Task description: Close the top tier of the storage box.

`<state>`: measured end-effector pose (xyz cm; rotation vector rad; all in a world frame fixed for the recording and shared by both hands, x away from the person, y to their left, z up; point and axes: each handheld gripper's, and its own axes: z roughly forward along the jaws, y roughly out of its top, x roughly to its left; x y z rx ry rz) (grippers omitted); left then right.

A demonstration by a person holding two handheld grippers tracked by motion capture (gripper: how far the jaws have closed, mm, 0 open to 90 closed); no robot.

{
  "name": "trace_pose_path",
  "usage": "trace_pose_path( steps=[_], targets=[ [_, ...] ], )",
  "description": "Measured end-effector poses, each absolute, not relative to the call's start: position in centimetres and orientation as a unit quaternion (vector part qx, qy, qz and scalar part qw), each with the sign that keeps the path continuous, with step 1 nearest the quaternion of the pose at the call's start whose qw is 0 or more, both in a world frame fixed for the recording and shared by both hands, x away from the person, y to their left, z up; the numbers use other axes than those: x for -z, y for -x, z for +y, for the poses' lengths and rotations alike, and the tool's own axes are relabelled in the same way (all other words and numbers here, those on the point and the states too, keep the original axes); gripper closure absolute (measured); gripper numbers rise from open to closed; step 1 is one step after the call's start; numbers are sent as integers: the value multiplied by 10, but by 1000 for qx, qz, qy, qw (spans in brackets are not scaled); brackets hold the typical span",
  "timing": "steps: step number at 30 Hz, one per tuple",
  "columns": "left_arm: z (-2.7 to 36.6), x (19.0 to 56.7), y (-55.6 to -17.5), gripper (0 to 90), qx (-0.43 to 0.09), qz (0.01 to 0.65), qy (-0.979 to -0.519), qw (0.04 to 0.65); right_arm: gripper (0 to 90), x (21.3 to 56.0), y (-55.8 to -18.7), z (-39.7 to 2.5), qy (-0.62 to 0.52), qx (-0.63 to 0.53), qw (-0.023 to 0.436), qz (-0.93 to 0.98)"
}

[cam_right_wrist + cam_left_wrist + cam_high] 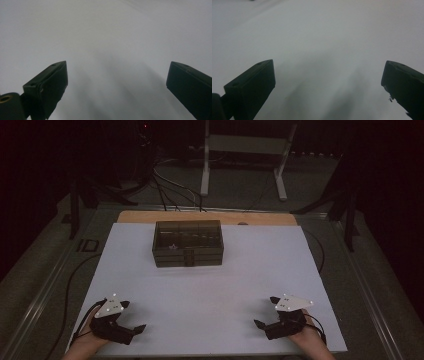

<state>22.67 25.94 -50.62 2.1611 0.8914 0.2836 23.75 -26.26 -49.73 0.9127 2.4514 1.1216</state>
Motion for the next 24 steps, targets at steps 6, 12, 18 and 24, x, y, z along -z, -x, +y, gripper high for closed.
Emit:
trace_pose_path(
  steps=[6, 12, 18, 24],
  targets=[
    [259, 507, -230, 1, -112, 362, -841, 386, 42, 497, -238, -263, -316, -391, 147, 852],
    [255, 505, -229, 1, -110, 360, -839, 394, 42, 498, -238, -263, -316, -390, 148, 852],
    [254, 504, -230, 1, -107, 361, -835, 401, 42, 498, -239, -263, -317, -389, 147, 852],
    [253, 505, -231, 1, -107, 357, -838, 399, 42, 499, -239, -263, -318, -387, 148, 853]
  ],
)
